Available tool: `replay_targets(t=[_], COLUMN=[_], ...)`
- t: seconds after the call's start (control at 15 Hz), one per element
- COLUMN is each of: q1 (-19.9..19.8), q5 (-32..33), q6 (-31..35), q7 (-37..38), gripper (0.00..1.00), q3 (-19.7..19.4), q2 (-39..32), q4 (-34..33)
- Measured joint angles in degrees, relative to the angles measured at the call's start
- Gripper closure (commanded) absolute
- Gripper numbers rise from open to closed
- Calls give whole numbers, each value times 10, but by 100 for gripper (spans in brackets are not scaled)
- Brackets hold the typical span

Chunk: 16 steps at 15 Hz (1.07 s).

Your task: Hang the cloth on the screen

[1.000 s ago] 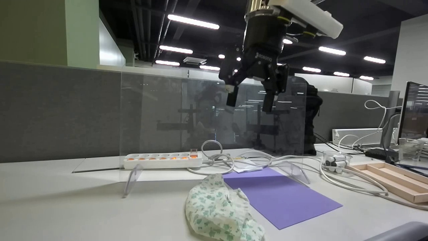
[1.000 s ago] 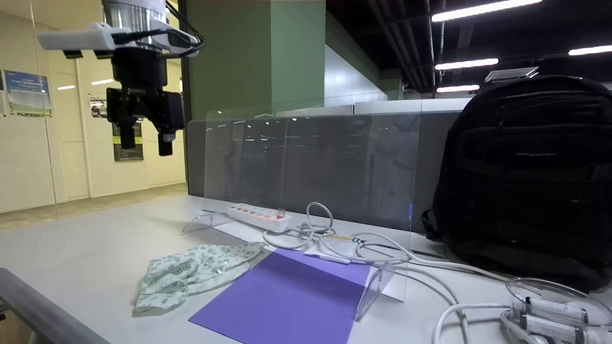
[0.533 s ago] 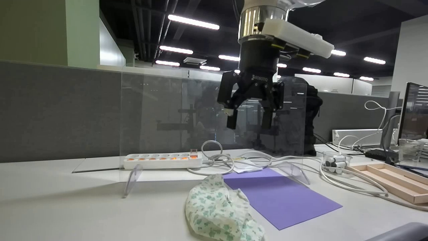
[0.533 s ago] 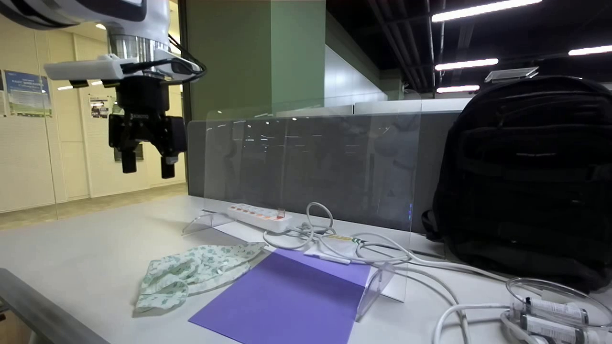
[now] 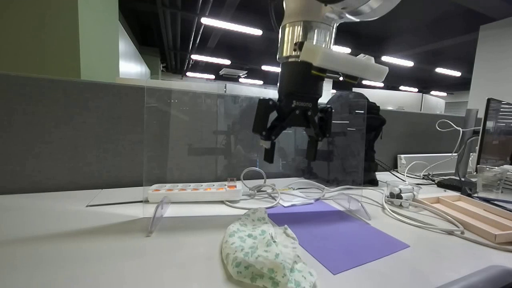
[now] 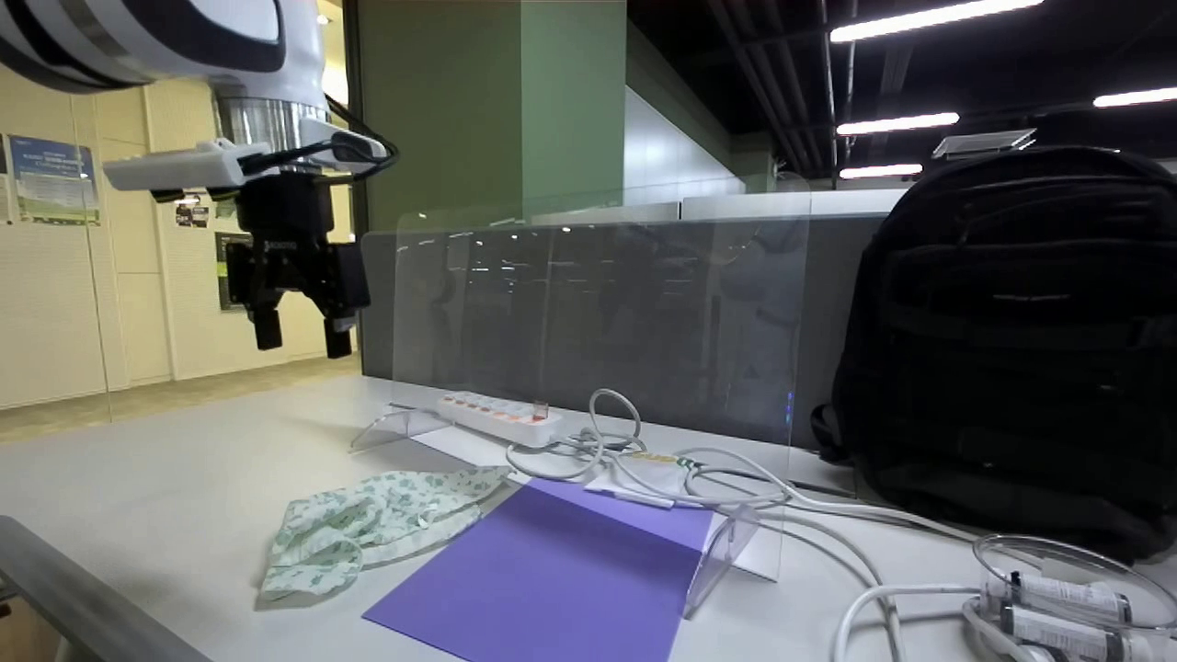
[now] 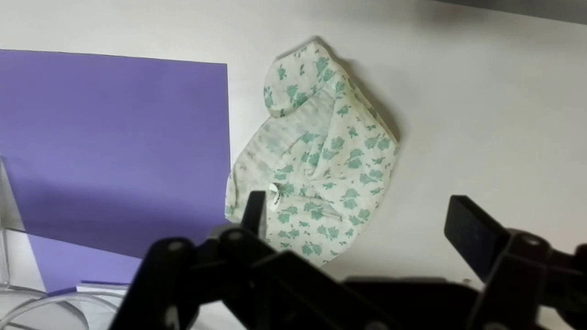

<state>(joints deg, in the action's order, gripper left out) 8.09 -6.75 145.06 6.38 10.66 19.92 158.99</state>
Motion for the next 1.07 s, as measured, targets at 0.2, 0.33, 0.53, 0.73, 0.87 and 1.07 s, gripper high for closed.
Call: replay_targets(t=[0.2,0.33,0.53,0.73,0.87,1.07], q1=[-7,-10,-11,-11,-11,-8], q5=[17,25,21,10,-3,-34], q6=[44,70,103,139,174,222], q7=[38,52,59,59,57,46], gripper=[0,0,0,0,0,0], q3=[10,11,8,2,-1,1], q2=[-53,-92,-148,-199,-231,-272], q4=[1,1,1,1,1,0])
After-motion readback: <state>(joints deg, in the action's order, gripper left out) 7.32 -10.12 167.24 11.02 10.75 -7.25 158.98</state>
